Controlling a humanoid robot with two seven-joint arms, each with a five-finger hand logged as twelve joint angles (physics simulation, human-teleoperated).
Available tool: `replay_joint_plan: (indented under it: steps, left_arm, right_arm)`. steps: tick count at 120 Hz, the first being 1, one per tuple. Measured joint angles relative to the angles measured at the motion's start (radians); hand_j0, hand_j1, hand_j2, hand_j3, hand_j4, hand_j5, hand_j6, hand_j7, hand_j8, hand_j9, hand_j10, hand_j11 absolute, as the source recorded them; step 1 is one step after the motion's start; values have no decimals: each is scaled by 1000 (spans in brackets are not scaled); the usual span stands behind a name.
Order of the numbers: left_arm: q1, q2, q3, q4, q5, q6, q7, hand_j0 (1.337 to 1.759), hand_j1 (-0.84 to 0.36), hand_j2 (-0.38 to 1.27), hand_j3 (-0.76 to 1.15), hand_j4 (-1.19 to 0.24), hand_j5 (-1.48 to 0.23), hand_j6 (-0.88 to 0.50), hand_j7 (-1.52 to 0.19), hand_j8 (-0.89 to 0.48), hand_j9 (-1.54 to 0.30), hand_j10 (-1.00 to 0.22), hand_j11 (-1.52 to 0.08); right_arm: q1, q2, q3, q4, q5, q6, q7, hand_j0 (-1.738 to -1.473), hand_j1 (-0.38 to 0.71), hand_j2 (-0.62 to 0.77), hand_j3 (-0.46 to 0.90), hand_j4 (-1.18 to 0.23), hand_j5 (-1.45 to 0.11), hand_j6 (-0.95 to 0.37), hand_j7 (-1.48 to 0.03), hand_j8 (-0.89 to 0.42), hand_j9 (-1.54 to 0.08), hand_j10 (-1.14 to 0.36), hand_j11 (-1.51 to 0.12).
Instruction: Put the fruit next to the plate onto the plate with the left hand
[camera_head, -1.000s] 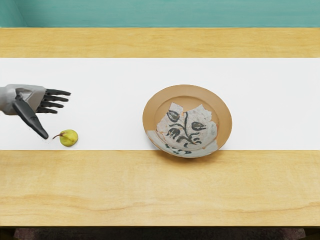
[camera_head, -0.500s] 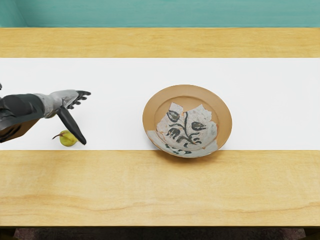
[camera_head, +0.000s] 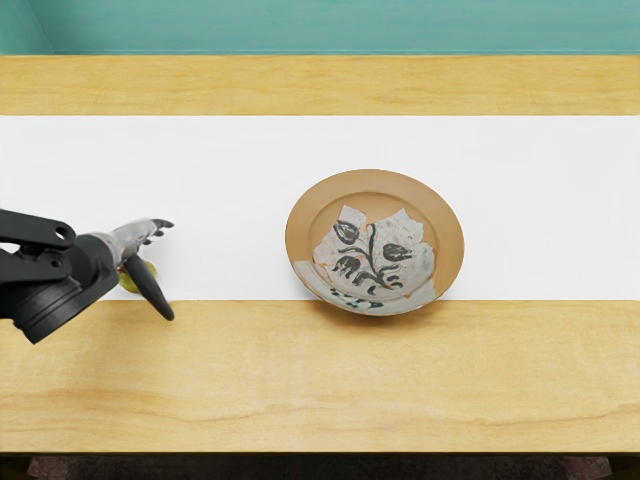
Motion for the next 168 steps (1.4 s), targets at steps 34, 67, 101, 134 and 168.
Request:
replay_joint_plan:
  steps: [34, 67, 101, 134, 168]
  left_arm:
    - [-38, 3, 28, -8, 0, 4, 1, 1658, 184, 28, 0, -138, -179, -139, -179, -139, -179, -138, -179]
    - [-45, 11, 31, -16, 1, 4, 1, 1658, 5, 58, 0, -287, -373, -288, -373, -288, -373, -288, -373]
    - [-44, 34, 44, -17, 2, 4, 1, 1658, -58, 69, 0, -340, -442, -340, -442, -340, -442, -340, -442]
    - [-39, 49, 48, -23, 3, 4, 2, 1658, -82, 73, 0, -359, -467, -360, -467, -360, -467, -360, -467]
    - [-37, 49, 63, -23, 3, 4, 3, 1658, -185, 90, 0, -445, -579, -445, -579, -446, -579, -445, -579]
  right_arm:
    - [0, 0, 0, 0, 0, 0, 0, -1658, -326, -4, 0, -19, -24, -19, -24, -19, -24, -19, -24]
    - [0, 0, 0, 0, 0, 0, 0, -1658, -326, -4, 0, -19, -24, -19, -24, -19, -24, -19, -24]
    - [0, 0, 0, 0, 0, 0, 0, -1658, -327, -4, 0, -19, -24, -19, -24, -19, -24, -19, -24]
    - [0, 0, 0, 0, 0, 0, 0, -1658, -326, -4, 0, -19, -24, -19, -24, -19, -24, -19, -24]
    - [0, 0, 0, 0, 0, 0, 0, -1658, -326, -4, 0, -19, -24, -19, -24, -19, -24, -19, -24]
